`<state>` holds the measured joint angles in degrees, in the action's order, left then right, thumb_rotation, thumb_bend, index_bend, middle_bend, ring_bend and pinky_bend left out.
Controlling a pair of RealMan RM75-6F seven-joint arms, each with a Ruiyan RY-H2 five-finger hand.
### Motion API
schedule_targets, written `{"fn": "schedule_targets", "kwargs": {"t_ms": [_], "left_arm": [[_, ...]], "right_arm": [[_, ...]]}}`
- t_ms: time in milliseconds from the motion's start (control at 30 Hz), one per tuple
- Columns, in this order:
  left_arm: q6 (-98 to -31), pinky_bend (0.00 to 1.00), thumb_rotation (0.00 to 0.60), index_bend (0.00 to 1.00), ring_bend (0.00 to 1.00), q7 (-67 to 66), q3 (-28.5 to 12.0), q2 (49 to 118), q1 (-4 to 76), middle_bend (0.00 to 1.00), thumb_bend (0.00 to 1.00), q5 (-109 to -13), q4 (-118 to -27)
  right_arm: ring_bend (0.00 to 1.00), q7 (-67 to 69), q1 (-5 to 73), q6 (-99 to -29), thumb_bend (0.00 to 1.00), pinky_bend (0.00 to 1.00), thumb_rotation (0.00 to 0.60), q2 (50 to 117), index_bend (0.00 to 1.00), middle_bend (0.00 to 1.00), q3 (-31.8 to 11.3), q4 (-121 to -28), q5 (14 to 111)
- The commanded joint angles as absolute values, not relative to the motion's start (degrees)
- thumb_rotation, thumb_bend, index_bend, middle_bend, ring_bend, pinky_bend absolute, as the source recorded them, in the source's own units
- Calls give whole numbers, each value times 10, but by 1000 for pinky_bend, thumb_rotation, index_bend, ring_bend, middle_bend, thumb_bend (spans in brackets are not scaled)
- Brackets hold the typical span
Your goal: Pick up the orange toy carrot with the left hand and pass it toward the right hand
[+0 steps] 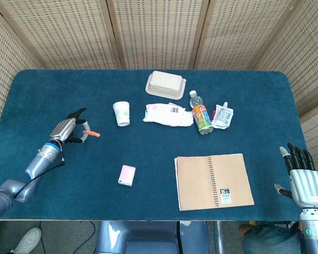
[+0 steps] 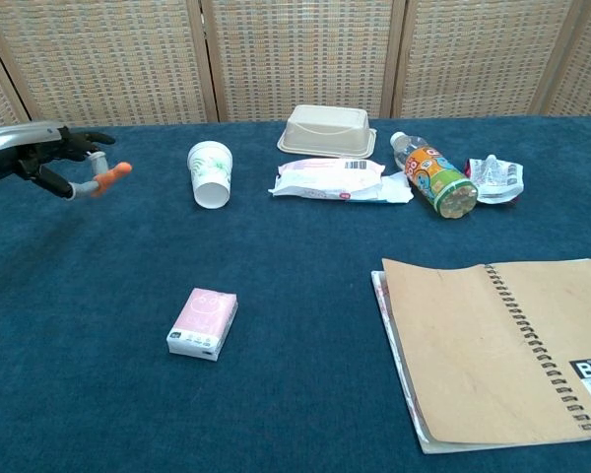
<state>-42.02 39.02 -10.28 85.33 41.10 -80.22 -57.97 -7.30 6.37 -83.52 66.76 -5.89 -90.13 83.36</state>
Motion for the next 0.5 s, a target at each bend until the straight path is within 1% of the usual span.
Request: {"fn": "schedule_targets", "kwargs": {"t_ms": [33,133,233,300,367,467,500], "left_arm": [[-491,0,600,605,0,480,-108,843,405,0,478,-850,-654],[-521,0,600,605,0,513,-108,858,412,0,479,-869,-691],[-527,0,600,606,0,519,-119,879,429,0,478,-867,-723],[-525,0,600,605,0,504,-129,895,441,0,478,-857,-733],[-515,0,600,606,0,481,-137,913,456,0,477,-847,-742],[-491,0,600,606,0,441,-150,941,483,0,477,-824,-753],[-484,0,600,606,0,428,-155,950,489,0,477,-813,-755]], "right_arm": [[0,-41,78,-824,0,0,600,650,72,0,-65,-908,847],[0,8,95,-815,0,0,600,628,130,0,-72,-921,869],[0,58,118,-793,0,0,600,601,172,0,-81,-942,883],[0,88,136,-772,0,0,600,583,202,0,-88,-957,884],[0,109,156,-751,0,0,600,569,252,0,-102,-969,876],[0,111,191,-705,0,0,600,544,340,0,-127,-995,851],[0,113,201,-692,2,0,600,536,353,0,-133,-1007,842]]}}
